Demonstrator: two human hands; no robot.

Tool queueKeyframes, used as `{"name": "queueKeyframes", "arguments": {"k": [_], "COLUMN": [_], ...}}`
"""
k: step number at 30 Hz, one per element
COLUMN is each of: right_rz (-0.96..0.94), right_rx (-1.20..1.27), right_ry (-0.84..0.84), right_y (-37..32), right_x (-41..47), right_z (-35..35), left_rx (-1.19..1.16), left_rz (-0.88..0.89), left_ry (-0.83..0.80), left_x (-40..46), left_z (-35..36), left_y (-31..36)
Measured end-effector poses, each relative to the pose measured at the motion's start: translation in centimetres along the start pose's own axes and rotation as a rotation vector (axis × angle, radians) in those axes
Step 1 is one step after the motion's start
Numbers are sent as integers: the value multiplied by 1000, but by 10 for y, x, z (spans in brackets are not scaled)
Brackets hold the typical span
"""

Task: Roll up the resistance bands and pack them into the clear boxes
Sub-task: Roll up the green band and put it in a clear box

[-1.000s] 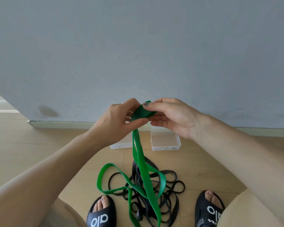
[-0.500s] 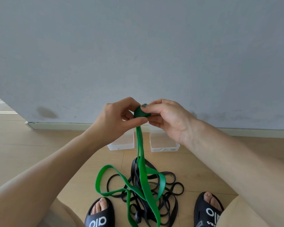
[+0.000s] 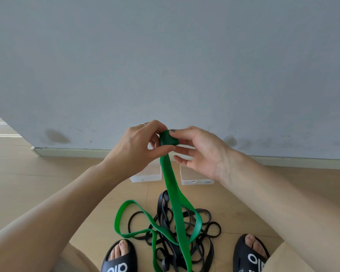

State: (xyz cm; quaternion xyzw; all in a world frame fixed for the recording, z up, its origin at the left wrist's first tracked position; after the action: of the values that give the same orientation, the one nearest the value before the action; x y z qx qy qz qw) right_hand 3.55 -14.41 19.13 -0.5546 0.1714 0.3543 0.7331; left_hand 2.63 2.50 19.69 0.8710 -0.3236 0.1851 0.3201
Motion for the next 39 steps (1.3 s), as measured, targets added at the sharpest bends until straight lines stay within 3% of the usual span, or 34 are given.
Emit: {"name": "queueKeyframes", "arguments": {"k": [5, 11, 16, 20, 26, 29, 39], "right_rz": [-40, 39, 80, 7, -292, -350, -363], "right_rx": [1, 245, 244, 111, -395, -577, -574], "right_ry": [-14, -108, -89, -1, 304, 356, 431], "right_y": [-7, -6, 3, 6, -1, 1, -4], "right_x": [-2, -5, -4, -1, -5, -12, -3], "right_z": [1, 8, 11, 11, 15, 20, 15], "left_rx": [-32, -146, -96, -58, 38, 91, 111], "left_rz": [-26, -130, -51, -30, 17, 63, 44], "left_ry": [47, 95, 101, 79, 53, 2, -45], "left_x": [2, 4, 3, 0, 1, 0, 1], "left_z": [-2, -2, -6, -6, -4, -1, 2], "left_y": [5, 8, 9, 5, 1, 0, 5]}}
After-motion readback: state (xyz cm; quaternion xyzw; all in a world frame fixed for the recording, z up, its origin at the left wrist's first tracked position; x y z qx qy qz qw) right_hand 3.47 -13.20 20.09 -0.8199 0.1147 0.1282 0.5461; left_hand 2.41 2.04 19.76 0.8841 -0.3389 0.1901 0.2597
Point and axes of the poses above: each hand's wrist, its own x-axis towards the middle knuckle, its own z-axis out of the palm, y = z × x, the point moved 3 cm from there along x, towards the middle knuckle, and after that the axes turned 13 degrees about z, right-handed, at the moved point
